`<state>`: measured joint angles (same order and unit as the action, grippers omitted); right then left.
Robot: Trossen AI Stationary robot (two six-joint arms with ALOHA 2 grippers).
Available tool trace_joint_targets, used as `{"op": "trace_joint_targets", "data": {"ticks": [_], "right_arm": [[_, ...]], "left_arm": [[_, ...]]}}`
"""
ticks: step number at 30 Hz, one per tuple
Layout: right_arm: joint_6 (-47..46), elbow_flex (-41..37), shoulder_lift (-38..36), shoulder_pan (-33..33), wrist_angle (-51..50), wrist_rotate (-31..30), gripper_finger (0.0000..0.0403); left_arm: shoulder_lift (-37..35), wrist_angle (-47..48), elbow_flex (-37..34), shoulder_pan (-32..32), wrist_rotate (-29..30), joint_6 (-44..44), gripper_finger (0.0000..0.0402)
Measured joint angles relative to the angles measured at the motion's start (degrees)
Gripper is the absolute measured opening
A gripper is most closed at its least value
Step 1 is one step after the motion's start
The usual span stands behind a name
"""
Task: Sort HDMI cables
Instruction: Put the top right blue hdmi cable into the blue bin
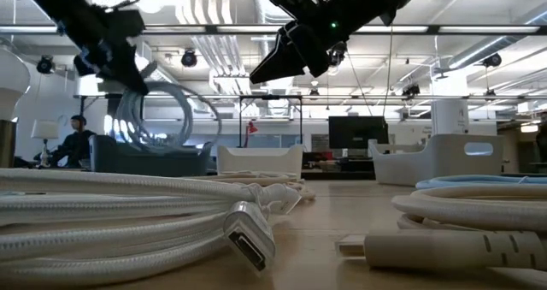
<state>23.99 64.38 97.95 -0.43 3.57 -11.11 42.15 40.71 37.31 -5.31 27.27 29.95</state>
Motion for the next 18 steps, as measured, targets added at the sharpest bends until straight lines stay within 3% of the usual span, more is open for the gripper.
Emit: {"op": "trace_joint_targets", "data": {"ticks": [9, 14, 18], "right_arm": [[0.0, -0.1, 0.0, 0.0, -0.2, 0.0, 0.0122], [0.0, -0.1, 0.0, 0.0, -0.2, 0.0, 0.0115], [0.0, -0.2, 0.0, 0.0, -0.2, 0.0, 0.0112]], "left_arm": [[-1.4, 9.4, 4.3, -0.7, 4.5, -1.8, 0.0065], [-1.3, 12.6, 3.2, -1.0, 12.6, 0.0, 0.0065], [-1.1, 12.3, 3.0, -1.0, 12.5, -0.6, 0.0065]]}}
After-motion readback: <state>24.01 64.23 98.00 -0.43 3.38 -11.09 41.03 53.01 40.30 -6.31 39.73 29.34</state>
